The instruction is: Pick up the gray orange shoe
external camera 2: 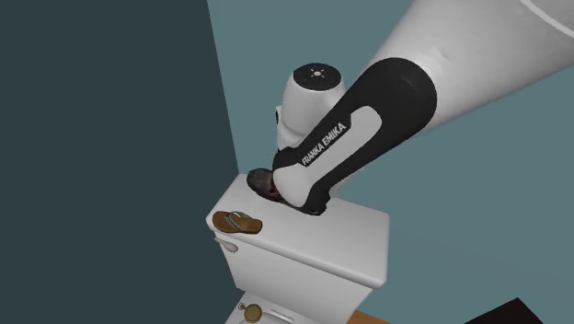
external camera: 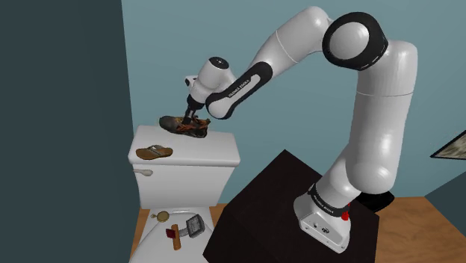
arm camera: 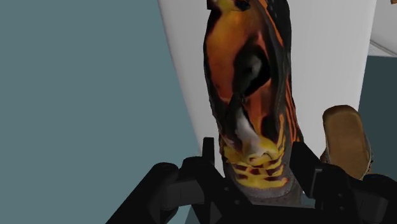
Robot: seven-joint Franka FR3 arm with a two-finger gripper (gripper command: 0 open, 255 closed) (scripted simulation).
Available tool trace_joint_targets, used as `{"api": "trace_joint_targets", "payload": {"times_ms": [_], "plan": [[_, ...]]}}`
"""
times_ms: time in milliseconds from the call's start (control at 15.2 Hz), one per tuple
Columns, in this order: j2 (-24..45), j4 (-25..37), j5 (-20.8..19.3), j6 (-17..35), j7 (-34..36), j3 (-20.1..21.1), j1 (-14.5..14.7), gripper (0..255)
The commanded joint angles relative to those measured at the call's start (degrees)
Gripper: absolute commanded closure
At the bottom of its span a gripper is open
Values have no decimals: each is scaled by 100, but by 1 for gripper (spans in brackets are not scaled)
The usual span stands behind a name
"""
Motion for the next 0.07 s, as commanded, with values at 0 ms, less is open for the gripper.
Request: {"api": "trace_joint_targets", "payload": {"times_ms": [0], "plan": [[-46, -3, 13, -36, -12, 19, -11, 255]]}}
